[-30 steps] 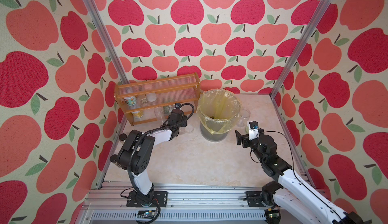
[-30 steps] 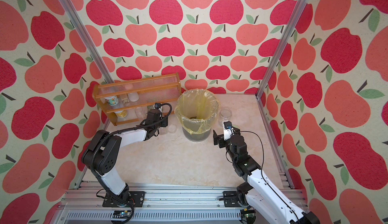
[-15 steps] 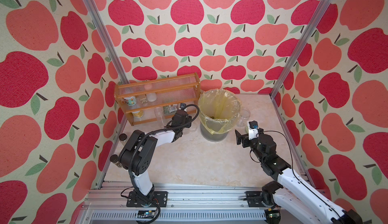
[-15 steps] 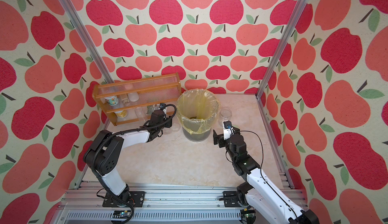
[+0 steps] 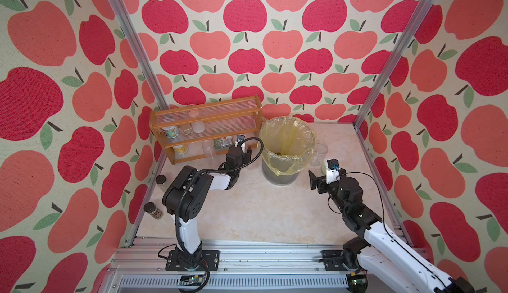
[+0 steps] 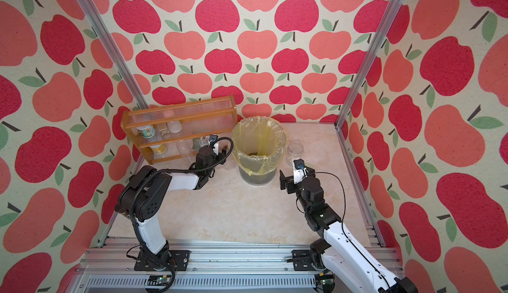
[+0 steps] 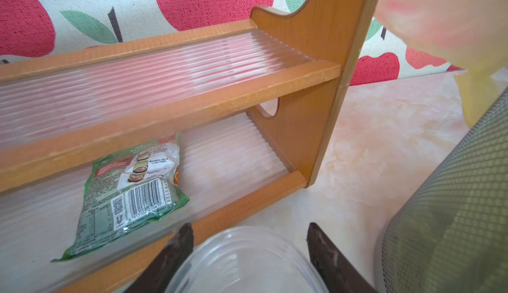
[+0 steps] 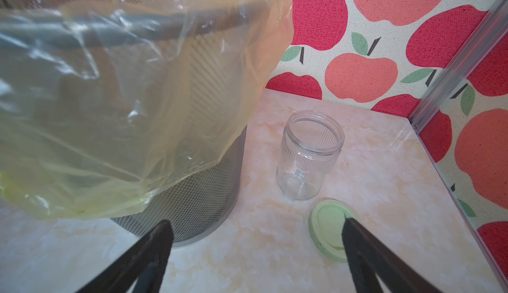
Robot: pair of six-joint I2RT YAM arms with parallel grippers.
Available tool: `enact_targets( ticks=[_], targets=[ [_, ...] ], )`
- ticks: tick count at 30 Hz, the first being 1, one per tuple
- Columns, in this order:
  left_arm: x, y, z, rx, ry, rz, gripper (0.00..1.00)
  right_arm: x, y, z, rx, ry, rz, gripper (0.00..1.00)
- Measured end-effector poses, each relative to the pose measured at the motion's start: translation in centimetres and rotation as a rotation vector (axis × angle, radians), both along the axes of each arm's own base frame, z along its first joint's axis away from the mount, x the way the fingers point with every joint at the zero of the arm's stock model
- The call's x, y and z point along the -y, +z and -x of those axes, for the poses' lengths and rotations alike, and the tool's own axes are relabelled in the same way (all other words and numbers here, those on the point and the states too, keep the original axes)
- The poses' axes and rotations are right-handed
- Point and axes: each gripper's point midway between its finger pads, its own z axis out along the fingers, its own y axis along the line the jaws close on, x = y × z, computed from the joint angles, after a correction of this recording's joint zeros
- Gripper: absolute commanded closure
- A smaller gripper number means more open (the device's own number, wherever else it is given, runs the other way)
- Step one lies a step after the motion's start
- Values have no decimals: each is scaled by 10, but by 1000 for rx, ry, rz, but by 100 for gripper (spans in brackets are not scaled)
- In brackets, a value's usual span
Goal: Empty moldy mung beans from jars
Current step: Place the jar at the center of the board.
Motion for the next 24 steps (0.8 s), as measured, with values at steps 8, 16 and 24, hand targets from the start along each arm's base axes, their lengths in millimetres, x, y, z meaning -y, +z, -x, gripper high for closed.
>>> enact_targets(
  ticks=[8, 16, 24],
  targets=[
    [2, -4, -7, 65, -7, -44, 34, 1, 2, 1, 8, -1, -5, 1],
    [4, -3, -10, 91, -7, -33, 33, 0, -1, -1, -3, -3, -6, 1],
    [7, -10, -18, 88, -4, -18, 32, 0, -6, -3, -20, -7, 1, 1]
  ],
)
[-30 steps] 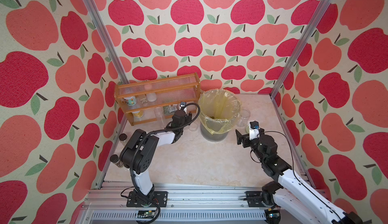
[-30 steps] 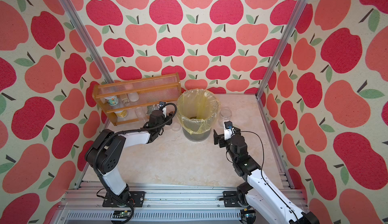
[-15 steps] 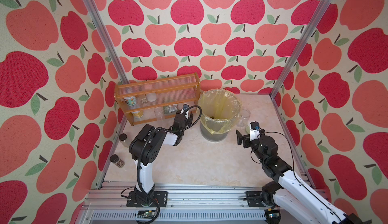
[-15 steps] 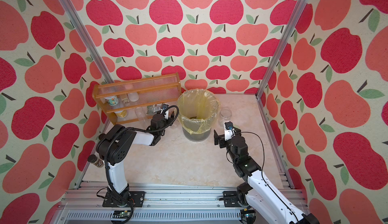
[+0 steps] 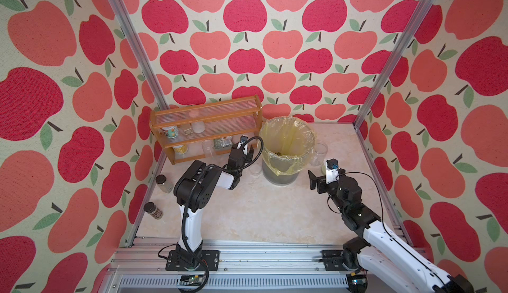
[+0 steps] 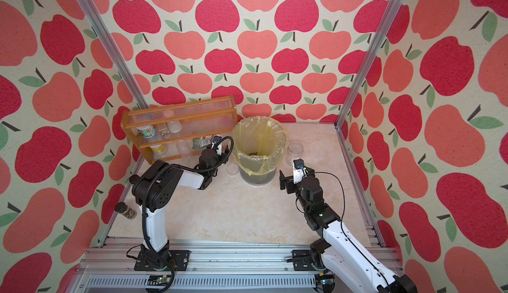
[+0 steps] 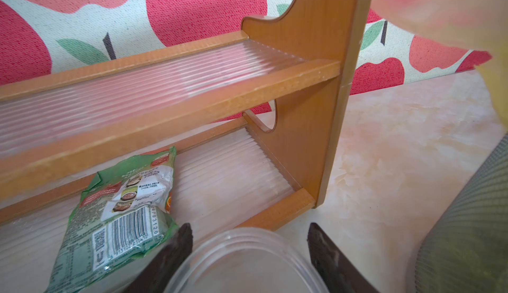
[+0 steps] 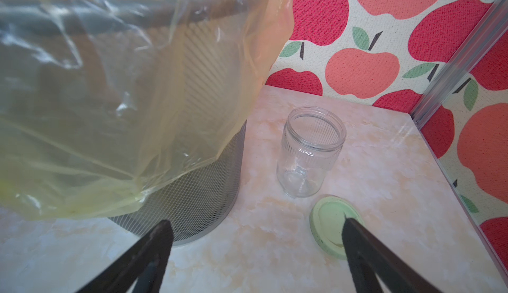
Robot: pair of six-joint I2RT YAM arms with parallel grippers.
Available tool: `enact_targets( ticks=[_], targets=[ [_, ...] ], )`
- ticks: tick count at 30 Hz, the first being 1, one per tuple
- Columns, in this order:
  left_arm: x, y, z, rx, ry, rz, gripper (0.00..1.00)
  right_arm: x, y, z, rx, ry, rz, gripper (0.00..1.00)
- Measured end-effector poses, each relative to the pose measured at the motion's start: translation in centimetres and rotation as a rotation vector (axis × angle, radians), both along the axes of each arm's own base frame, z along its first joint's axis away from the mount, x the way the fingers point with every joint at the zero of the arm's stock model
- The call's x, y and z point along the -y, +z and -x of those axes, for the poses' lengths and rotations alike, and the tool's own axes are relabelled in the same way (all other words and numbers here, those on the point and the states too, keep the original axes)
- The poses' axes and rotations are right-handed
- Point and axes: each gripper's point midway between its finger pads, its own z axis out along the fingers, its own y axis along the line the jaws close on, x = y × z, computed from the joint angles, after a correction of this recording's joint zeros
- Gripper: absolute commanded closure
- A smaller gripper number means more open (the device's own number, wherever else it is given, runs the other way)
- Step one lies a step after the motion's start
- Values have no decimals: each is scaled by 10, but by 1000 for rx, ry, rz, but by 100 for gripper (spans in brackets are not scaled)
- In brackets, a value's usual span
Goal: Empty moldy mung beans from jars
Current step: Place the jar at the center of the board.
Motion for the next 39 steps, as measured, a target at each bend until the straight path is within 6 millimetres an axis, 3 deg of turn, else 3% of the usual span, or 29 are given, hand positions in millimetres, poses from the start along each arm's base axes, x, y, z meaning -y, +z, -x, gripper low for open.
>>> enact_targets(
  ticks=[8, 13, 15, 28, 39],
  targets=[
    [0, 4, -3, 6, 7, 14, 16, 0, 0, -2, 3, -5, -4, 1],
    [1, 8, -6, 6, 9, 19, 12, 0, 0, -2, 4, -5, -6, 1],
    [1, 7, -7, 3, 9, 17, 0, 0, 1, -3, 5, -6, -7, 1],
    [-5, 5, -4, -41, 32, -1, 0, 0, 5, -3, 19, -8, -15, 1],
    [-20, 57, 20, -11, 71, -11, 0, 6, 6, -5, 48, -32, -24, 1]
  ],
)
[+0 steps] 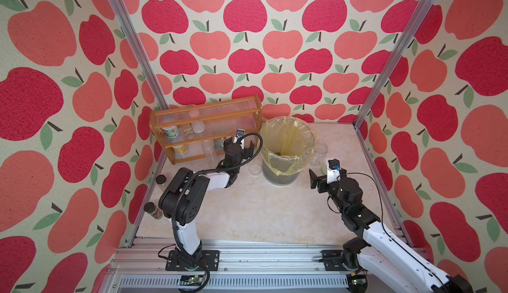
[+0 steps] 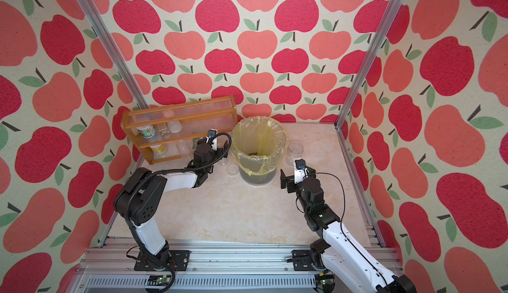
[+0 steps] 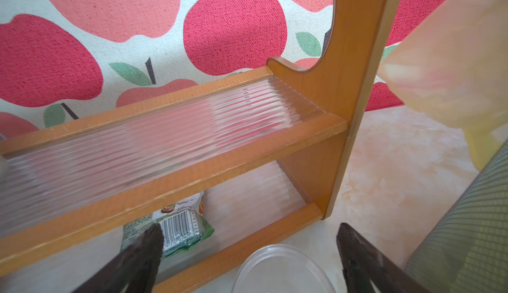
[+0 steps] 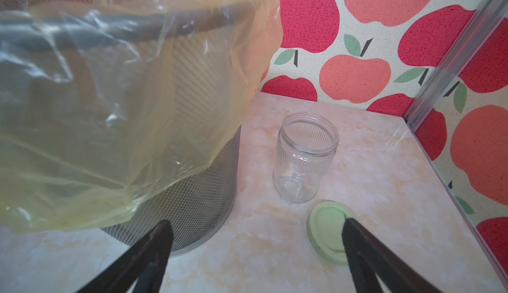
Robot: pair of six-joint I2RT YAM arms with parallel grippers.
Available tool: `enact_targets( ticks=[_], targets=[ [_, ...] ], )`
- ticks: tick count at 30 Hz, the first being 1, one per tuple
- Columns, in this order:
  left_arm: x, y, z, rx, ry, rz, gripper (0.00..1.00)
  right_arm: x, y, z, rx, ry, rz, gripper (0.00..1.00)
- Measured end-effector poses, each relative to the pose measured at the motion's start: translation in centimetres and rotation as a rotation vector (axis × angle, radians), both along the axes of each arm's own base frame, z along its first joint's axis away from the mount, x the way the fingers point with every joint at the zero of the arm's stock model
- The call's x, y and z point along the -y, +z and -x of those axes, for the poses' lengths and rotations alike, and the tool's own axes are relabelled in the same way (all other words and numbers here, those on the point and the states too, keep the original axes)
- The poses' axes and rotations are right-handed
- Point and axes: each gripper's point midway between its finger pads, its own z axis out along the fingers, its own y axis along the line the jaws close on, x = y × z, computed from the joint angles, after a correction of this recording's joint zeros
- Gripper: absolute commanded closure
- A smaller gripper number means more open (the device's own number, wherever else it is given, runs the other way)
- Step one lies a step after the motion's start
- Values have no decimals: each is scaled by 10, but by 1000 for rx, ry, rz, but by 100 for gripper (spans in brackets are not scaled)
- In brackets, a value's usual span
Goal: Empty moldy mung beans from jars
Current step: Place the jar at the center of the board, then reset both arms
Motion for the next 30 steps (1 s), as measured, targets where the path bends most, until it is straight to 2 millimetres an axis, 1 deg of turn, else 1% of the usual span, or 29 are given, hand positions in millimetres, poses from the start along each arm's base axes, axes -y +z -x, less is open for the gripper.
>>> enact_targets(
  ticks=[3, 6, 11, 13, 15, 17, 18, 23, 25, 27, 30],
  targets=[
    [-4, 10, 15, 5, 7, -14, 0, 4, 1, -8, 17, -28, 0, 1],
    [-13, 22, 32, 9, 20, -29, 0, 10, -6, -22, 13, -65, 4, 1],
    [-43, 53, 65, 55, 64, -33, 0, 21, -34, -42, -43, -119, 32, 1],
    [-58, 65, 76, 76, 88, -34, 0, 24, -38, -47, -45, -137, 35, 1],
    [-73, 70, 82, 86, 120, -30, 0, 29, -37, -51, -30, -160, 31, 1],
    [-89, 67, 89, 79, 154, -36, 0, 37, -35, -56, -11, -194, 25, 1],
    [-96, 62, 93, 71, 169, -40, 0, 41, -35, -57, -6, -208, 23, 1],
    [-130, 25, 113, 6, 230, -54, 0, 63, -37, -65, 7, -267, 13, 1],
    [-147, 11, 116, -23, 268, -49, 0, 66, -39, -67, 4, -275, 14, 1],
    [-160, 3, 119, -44, 304, -44, 0, 66, -39, -67, 5, -274, 21, 1],
    [-173, 0, 125, -45, 329, -30, 0, 67, -36, -66, 15, -269, 43, 1]
  ],
)
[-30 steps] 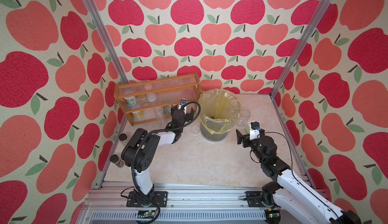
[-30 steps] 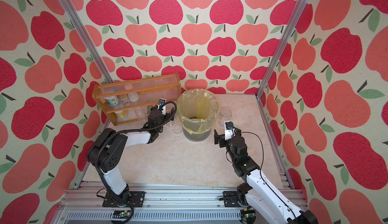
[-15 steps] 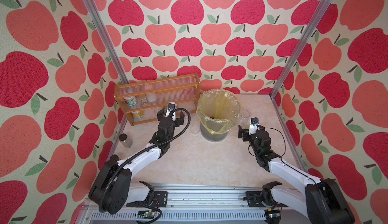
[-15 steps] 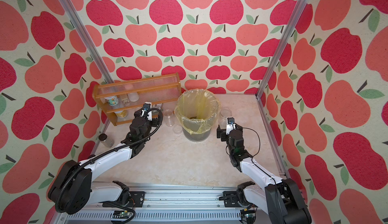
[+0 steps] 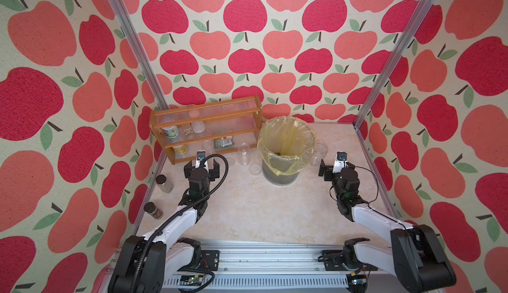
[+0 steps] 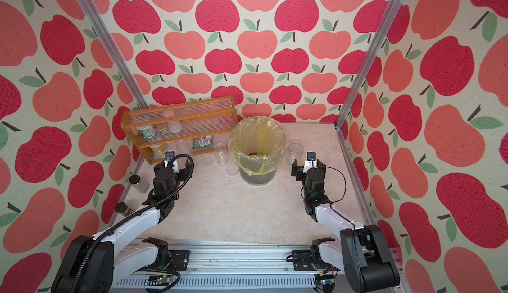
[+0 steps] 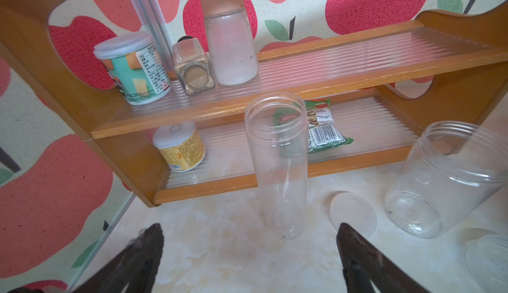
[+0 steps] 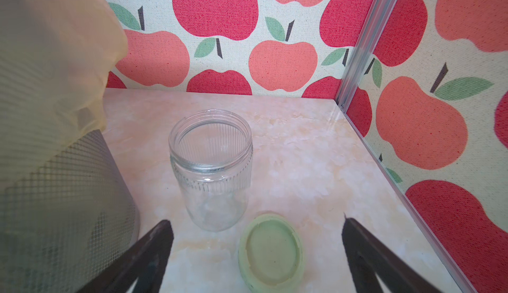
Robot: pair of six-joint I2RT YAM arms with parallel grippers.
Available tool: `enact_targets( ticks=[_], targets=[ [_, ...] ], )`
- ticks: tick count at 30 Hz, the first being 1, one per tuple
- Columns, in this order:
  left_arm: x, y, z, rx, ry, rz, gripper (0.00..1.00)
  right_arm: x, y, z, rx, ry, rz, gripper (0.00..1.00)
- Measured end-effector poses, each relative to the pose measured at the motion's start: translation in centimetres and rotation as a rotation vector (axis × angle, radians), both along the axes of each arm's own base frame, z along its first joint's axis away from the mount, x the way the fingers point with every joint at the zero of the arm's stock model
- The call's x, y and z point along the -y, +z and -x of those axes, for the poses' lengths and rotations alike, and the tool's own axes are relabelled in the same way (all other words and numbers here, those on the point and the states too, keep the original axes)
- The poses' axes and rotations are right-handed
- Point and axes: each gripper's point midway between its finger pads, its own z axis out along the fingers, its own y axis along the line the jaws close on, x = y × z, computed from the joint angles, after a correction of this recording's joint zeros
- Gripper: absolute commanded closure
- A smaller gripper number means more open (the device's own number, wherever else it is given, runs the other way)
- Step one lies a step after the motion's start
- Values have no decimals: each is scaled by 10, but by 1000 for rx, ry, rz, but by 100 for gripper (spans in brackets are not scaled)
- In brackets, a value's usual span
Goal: Empty moldy mung beans from jars
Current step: Reset both arms
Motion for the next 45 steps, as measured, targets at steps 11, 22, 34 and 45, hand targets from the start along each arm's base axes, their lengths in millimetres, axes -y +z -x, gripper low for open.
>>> enact_targets(
  ticks=[11, 22, 34, 45],
  targets=[
    [-44, -14, 8, -9, 102, 66, 0, 17, -27, 6, -54, -60, 62, 1],
    [-68, -43, 5, -50, 149, 128, 0, 25, -46, 4, -102, -86, 76, 1],
    [-70, -87, -14, -149, 139, 162, 0, 52, -49, 0, -97, -184, 80, 1],
    [-70, -99, -28, -175, 126, 172, 0, 73, -64, -17, -126, -224, 36, 1]
  ],
)
